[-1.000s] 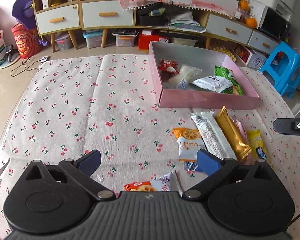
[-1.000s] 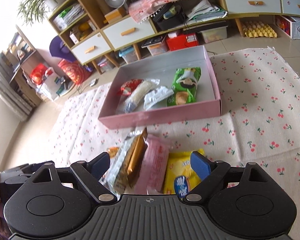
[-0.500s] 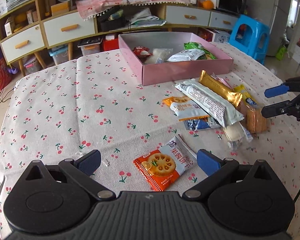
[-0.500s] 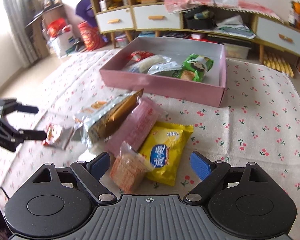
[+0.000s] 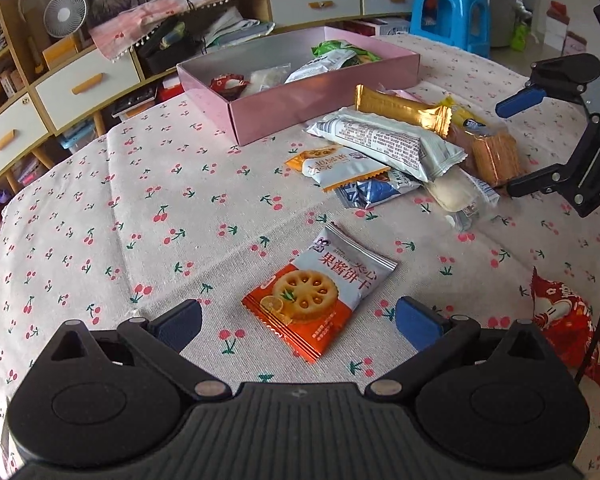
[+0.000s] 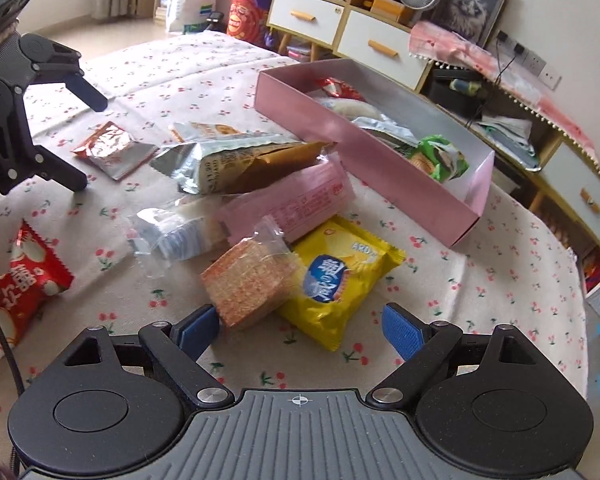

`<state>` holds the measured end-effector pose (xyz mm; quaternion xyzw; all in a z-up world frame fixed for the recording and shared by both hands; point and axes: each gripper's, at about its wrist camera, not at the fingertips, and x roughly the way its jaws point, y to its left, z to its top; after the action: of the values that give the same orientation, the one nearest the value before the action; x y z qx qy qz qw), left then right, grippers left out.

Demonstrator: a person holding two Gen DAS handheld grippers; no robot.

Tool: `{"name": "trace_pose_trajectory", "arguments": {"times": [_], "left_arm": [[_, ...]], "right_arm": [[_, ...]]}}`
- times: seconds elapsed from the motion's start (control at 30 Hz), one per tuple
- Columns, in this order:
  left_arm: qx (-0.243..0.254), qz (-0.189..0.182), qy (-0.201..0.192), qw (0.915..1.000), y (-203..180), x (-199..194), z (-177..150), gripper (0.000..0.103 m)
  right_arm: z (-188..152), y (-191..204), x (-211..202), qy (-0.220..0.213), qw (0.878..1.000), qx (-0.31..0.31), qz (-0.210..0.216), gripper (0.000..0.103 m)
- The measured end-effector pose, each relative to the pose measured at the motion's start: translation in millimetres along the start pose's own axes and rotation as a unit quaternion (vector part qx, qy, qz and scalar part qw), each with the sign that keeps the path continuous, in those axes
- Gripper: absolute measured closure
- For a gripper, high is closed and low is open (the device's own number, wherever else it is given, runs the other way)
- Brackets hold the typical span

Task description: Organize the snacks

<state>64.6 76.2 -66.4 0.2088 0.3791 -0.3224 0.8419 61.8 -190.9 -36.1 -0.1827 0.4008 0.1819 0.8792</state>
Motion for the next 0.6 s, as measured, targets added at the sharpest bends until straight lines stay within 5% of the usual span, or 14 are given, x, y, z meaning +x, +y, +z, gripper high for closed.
{"name": "trace_pose_trajectory", "arguments": {"times": [0.27,0.6], "left_arm": [[-0.01,0.006,-0.009,0.9999,4.4,4.6,5.3,0.006],[-0.02,-0.021,0.003,0.9996,4.4,3.6,13.1,0.041]], "right_arm": [[3.2,7.3,2.5,-0.023,0.999,-0.024,-0.017,0.012],[6.4,16.8,3.1,-0.039,0.998,-0.04,-0.022,0.015]]}}
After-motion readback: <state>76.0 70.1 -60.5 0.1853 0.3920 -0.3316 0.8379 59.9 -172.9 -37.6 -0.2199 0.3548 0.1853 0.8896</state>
